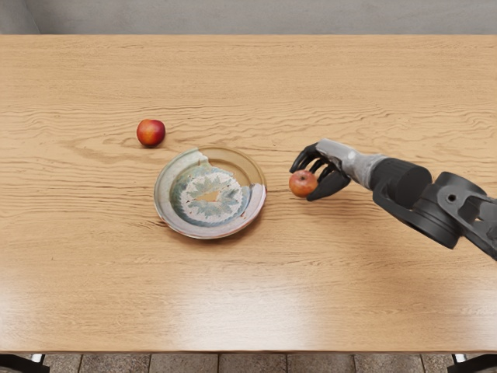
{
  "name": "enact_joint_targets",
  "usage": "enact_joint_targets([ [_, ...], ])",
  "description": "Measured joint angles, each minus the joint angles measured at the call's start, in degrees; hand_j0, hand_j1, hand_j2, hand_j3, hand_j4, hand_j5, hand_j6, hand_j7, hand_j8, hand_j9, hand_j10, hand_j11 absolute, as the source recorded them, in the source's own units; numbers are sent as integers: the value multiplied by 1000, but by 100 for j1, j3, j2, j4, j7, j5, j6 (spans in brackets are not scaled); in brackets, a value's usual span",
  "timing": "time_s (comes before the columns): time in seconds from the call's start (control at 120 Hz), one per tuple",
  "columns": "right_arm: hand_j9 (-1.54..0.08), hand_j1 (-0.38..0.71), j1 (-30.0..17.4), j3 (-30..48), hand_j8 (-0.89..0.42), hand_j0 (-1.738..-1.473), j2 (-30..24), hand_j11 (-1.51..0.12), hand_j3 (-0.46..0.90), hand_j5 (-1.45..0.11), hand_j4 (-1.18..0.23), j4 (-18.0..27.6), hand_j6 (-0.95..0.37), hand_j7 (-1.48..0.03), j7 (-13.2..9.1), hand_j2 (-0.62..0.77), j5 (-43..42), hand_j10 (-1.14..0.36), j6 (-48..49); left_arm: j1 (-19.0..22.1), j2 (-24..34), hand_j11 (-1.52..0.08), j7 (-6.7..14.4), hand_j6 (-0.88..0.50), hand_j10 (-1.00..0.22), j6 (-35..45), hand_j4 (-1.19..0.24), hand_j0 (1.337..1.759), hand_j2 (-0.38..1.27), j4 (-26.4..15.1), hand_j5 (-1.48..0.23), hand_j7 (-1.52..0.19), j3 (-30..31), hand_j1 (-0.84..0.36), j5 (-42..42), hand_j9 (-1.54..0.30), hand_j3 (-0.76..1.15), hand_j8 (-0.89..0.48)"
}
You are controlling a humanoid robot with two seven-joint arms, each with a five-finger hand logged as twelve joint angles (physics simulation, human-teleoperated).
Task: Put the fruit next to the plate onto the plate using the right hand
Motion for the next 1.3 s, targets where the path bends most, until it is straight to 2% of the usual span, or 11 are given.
enact_joint_targets([
  [0.275, -804, 282, 78, 0, -450, -1658, 313, -805, 0, -807, -580, -1, -409, -780, 0, 89, 27, -581, 0, -1, 0, -15, 0, -13, -12, 1, -13, 1658, 3, 0, -15, -15, 0, 335, 0, -15, 0, -13],
  [0.917, -801, 276, 257, -12, -456, -1658, 1415, -800, 1, -807, -577, -42, -420, -778, -1, 88, 25, -581, -34, -5, 0, -15, -1, -13, -12, 1, -13, 1658, 3, 0, -15, -15, 0, 335, 0, -15, 0, -13],
  [1.3, -795, 279, 206, -141, -457, -1658, 1631, -795, 0, -798, -577, -72, -421, -774, 1, 88, 4, -579, -54, -4, 0, -15, 0, -13, -12, 3, -13, 1658, 3, 0, -15, -15, 0, 335, 0, -15, 0, -13],
])
